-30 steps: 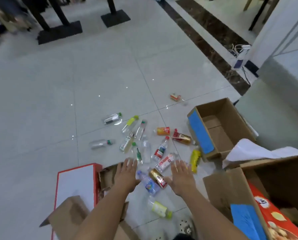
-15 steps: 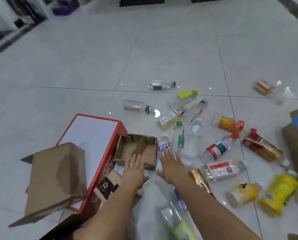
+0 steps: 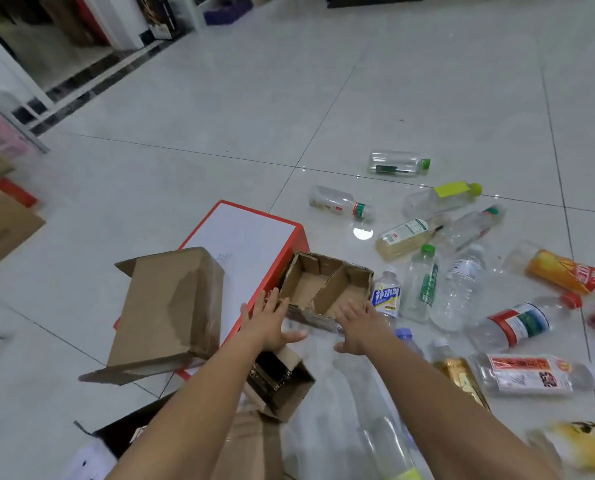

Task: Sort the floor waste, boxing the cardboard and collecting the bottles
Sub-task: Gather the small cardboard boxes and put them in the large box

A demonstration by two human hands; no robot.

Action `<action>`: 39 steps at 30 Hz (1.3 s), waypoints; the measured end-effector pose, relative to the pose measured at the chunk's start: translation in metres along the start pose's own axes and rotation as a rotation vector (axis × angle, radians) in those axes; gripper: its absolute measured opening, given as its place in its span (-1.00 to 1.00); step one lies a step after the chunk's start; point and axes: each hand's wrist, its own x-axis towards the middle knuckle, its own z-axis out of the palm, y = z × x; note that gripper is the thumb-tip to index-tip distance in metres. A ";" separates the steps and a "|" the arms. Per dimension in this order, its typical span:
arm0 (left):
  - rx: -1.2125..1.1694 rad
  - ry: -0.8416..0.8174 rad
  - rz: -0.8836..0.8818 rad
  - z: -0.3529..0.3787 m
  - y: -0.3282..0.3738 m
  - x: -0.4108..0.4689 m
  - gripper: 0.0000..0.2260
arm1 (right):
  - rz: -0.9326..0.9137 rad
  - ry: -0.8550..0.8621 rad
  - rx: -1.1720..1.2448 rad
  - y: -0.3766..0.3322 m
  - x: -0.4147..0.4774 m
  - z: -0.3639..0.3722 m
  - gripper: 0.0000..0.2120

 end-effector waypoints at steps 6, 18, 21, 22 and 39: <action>-0.001 -0.142 0.170 0.000 0.008 -0.007 -0.12 | 0.029 -0.044 -0.012 0.006 0.008 0.002 -0.38; -0.112 0.067 -0.071 0.000 0.028 0.006 -0.74 | 0.080 -0.139 -0.003 0.015 0.004 0.000 -0.52; -0.120 0.225 -0.071 -0.008 0.021 0.005 -0.81 | 0.086 -0.153 -0.023 0.014 0.002 -0.002 -0.52; -0.125 0.204 0.028 -0.012 0.020 0.003 -0.77 | 0.085 -0.155 -0.026 0.014 0.001 -0.003 -0.53; 0.018 0.045 0.074 -0.016 0.015 -0.015 -0.69 | 0.052 -0.112 -0.144 0.006 -0.020 -0.016 -0.58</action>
